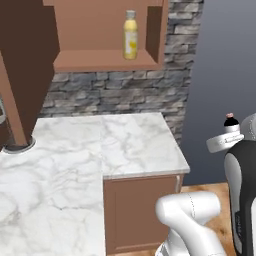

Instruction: Sort all alcoholic drinks to one cabinet, and non-alcoholic drinks to the other.

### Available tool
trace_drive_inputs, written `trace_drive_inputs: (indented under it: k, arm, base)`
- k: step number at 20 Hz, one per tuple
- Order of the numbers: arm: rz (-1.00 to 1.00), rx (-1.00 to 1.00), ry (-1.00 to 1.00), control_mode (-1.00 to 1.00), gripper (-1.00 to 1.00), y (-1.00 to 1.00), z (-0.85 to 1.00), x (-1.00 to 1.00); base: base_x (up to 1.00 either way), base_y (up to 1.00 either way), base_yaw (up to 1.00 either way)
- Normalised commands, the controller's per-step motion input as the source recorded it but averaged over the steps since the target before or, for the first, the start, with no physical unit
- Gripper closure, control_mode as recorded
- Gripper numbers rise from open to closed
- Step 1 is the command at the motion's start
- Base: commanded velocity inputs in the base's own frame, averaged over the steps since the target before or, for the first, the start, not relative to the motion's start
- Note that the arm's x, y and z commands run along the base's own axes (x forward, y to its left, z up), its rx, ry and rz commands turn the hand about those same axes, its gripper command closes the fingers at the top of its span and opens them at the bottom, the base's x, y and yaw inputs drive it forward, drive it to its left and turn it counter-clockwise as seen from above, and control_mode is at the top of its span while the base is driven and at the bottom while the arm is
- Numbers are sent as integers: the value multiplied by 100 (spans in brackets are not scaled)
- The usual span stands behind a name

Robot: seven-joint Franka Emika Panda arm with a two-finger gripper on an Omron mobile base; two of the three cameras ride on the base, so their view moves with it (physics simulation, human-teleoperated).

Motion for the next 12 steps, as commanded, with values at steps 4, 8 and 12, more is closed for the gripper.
trace_drive_inputs:
  k: [4, 8, 12]
  arm:
    - [0, 0, 0, 100, 100, 0, 0, 0]
    - [0, 0, 0, 100, 100, 0, 0, 0]
    - [0, 0, 0, 100, 100, 0, 0, 0]
  base:
    - [46, 60, -3]
    - [73, 46, -2]
    - [85, 40, -1]
